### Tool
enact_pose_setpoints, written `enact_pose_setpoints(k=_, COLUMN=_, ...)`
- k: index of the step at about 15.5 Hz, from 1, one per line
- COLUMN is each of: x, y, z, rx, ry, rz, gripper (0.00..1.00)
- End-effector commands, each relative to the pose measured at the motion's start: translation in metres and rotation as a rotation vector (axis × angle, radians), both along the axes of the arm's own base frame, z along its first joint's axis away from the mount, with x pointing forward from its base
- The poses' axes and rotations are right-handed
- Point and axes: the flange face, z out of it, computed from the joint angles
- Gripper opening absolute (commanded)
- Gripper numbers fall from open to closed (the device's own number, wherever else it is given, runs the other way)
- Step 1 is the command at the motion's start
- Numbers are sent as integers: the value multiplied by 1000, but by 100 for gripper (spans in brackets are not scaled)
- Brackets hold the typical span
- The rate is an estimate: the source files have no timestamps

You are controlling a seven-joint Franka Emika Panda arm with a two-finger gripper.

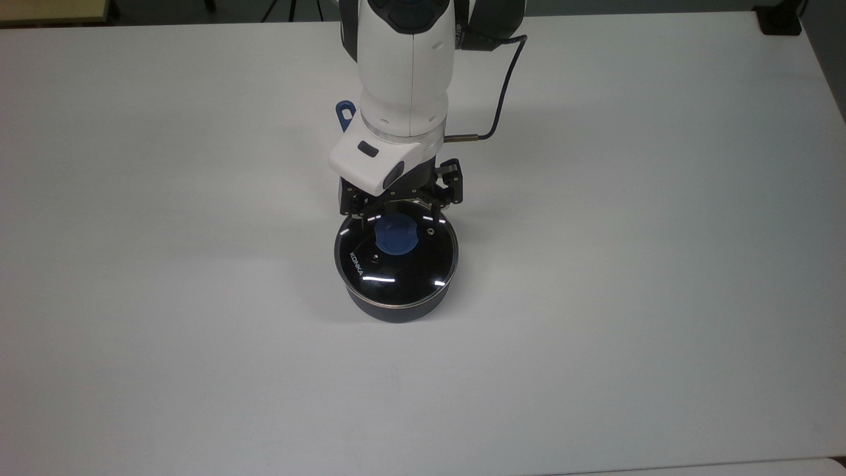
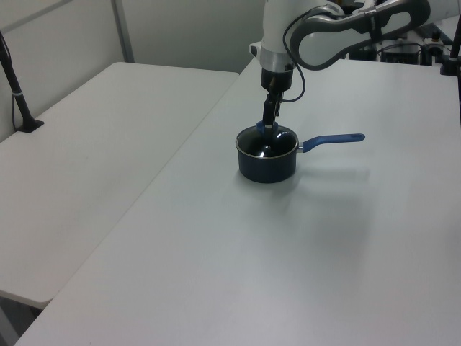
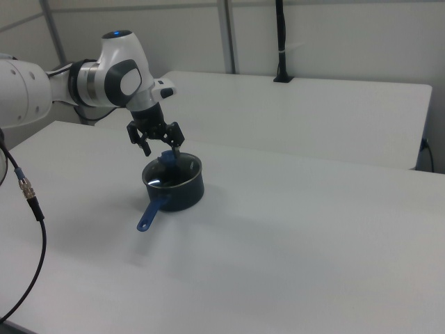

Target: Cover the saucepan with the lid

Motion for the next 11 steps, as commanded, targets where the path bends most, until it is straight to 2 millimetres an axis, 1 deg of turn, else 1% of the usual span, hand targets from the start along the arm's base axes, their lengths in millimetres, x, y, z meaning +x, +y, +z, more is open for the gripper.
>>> enact_pose_setpoints(k=1, x=-11, y=-9, z=44, rx=15, ry=-38, rz=-34, gripper=100)
enact_pose_setpoints(k=2, x=-20, y=-16, z=55, rx=14, ry=-16, rz=-46, gripper=100)
enact_pose_setpoints(k=4, x=-44, y=-27, z=90, rx=12, ry=33, rz=-61, gripper=100)
enact_pose_setpoints(k=6, x=-70, y=-48, z=122, rx=13, ry=66, rz=-92, gripper=100)
enact_pose_setpoints(k=7, x=-82, y=-55, z=136, rx=17, ry=62, rz=-102, gripper=100)
enact_pose_setpoints(k=10, x=-111, y=-78, z=160, rx=21, ry=44, rz=-134, gripper=100)
enact_pose_setpoints(k=11, x=-120, y=-82, z=167, rx=22, ry=49, rz=-139, gripper=100)
